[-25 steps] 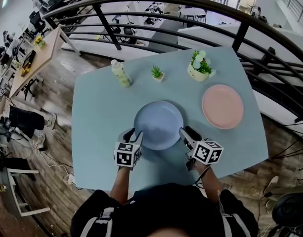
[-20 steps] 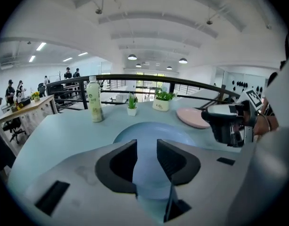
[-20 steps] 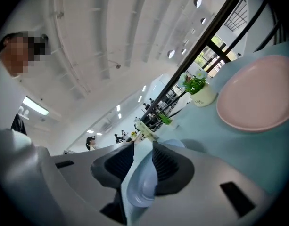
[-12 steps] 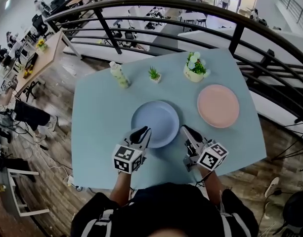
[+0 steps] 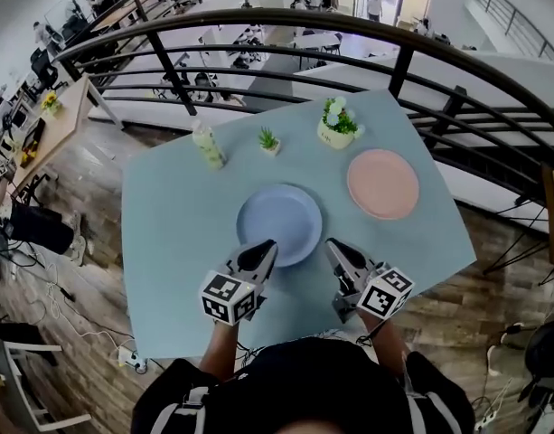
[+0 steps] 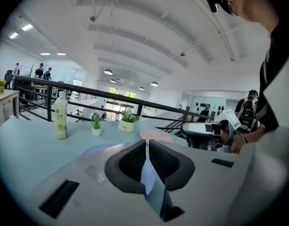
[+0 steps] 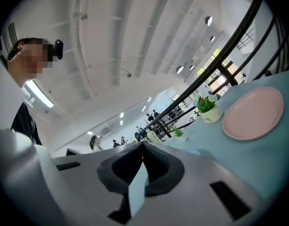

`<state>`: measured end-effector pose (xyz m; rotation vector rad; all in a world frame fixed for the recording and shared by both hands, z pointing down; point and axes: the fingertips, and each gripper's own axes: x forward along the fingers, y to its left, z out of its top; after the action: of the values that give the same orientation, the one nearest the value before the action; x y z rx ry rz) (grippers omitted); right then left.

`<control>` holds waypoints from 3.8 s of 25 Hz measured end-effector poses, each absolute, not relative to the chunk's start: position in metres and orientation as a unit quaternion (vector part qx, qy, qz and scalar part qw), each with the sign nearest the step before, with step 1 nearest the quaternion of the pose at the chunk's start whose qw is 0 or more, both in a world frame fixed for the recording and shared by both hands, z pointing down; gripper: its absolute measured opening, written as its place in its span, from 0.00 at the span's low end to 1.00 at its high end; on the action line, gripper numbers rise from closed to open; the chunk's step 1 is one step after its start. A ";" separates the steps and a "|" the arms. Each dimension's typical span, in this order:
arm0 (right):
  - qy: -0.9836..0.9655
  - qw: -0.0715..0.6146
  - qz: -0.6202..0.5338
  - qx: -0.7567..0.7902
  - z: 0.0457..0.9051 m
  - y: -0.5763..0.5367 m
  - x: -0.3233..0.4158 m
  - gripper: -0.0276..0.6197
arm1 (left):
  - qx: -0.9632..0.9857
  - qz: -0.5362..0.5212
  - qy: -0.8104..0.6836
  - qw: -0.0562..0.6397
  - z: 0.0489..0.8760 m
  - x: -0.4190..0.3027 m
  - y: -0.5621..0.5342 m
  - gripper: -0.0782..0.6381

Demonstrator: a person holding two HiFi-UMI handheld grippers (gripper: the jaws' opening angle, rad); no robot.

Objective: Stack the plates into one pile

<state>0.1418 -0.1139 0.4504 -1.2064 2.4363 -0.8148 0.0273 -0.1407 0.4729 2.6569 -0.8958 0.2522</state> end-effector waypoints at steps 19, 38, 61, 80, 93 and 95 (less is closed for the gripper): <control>0.775 0.190 -0.271 -0.539 0.439 -0.074 0.188 0.04 | 0.963 0.059 -0.224 0.140 0.467 0.060 -0.117 0.15; 0.801 0.170 -0.317 -0.480 0.452 -0.181 0.318 0.09 | 0.917 0.110 -0.340 0.177 0.483 0.160 -0.196 0.15; 0.730 -0.001 -0.369 -0.575 0.560 -0.246 0.528 0.27 | 0.843 0.215 -0.404 0.284 0.579 0.304 -0.256 0.36; 0.713 -0.107 -0.423 -0.549 0.631 -0.257 0.527 0.36 | 0.794 0.270 -0.426 0.340 0.644 0.320 -0.269 0.39; 0.692 -0.057 -0.469 -0.547 0.621 -0.234 0.511 0.17 | 0.800 0.252 -0.427 0.338 0.623 0.312 -0.255 0.38; 0.690 -0.046 -0.467 -0.551 0.614 -0.231 0.509 0.16 | 0.804 0.250 -0.429 0.329 0.614 0.309 -0.252 0.38</control>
<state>0.5093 -0.2310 0.6137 -1.7830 2.2349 -1.5117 0.3089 -0.2522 0.6139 2.1033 -1.1226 0.6531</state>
